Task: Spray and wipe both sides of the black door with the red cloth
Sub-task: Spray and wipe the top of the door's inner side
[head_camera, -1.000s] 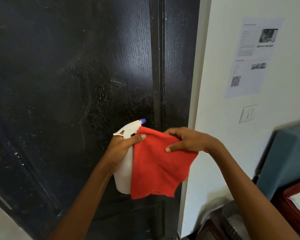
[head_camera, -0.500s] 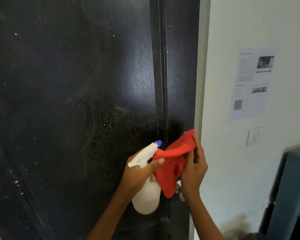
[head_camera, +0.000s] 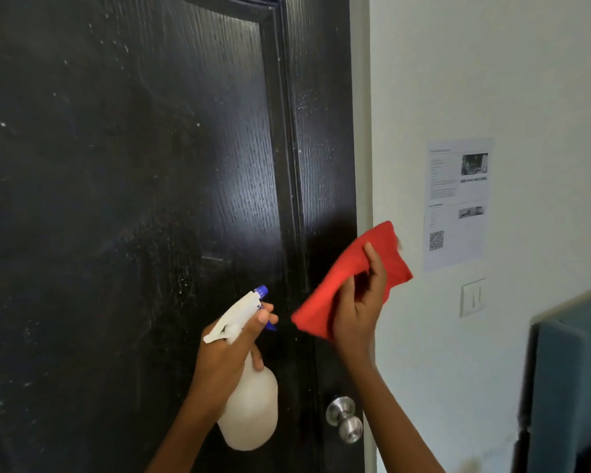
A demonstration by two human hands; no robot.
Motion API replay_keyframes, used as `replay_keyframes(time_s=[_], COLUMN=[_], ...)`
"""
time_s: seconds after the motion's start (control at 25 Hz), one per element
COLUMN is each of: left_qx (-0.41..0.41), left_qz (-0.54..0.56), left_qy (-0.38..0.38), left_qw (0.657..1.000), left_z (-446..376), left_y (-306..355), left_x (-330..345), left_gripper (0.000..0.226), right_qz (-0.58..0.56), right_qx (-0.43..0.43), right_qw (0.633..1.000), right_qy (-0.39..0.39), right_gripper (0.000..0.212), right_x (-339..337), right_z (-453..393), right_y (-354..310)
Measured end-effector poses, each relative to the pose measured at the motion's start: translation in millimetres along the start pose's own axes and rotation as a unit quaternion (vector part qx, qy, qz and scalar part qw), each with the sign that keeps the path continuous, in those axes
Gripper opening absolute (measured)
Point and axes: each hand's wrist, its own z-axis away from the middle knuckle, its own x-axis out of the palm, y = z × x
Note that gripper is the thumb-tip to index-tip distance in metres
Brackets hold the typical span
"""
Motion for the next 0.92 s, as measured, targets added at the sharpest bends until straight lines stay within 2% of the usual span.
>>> replay_keyframes(time_s=[0.08, 0.2, 0.36, 0.48, 0.72, 0.92], left_qx=[0.027, 0.076, 0.150, 0.199, 0.238, 0.221], left_qz=[-0.006, -0.001, 0.011, 0.006, -0.024, -0.054], left_qy=[0.018, 0.042, 0.068, 0.060, 0.036, 0.006], left_qw=[0.999, 0.996, 0.986, 0.978, 0.970, 0.974], left_z=[-15, -50, -112, -153, -218, -263], left_y=[19, 57, 137, 190, 270, 328], left_x=[-2, -10, -21, -28, -25, -21], left_gripper=[0.030, 0.015, 0.009, 0.010, 0.022, 0.029], right_qz=[0.065, 0.182, 0.195, 0.159, 0.048, 0.005], right_qx=[-0.076, -0.186, -0.276, -0.283, -0.316, -0.285], right_qw=[0.995, 0.965, 0.941, 0.946, 0.948, 0.958], right_qy=[-0.012, -0.033, -0.023, -0.007, -0.004, 0.010], right_gripper=[0.048, 0.052, 0.058, 0.062, 0.068, 0.080], right_x=[24, 69, 133, 161, 172, 174], right_z=[-41, -113, -206, -244, -278, -294], right_y=[-10, -27, -65, -85, -92, -96])
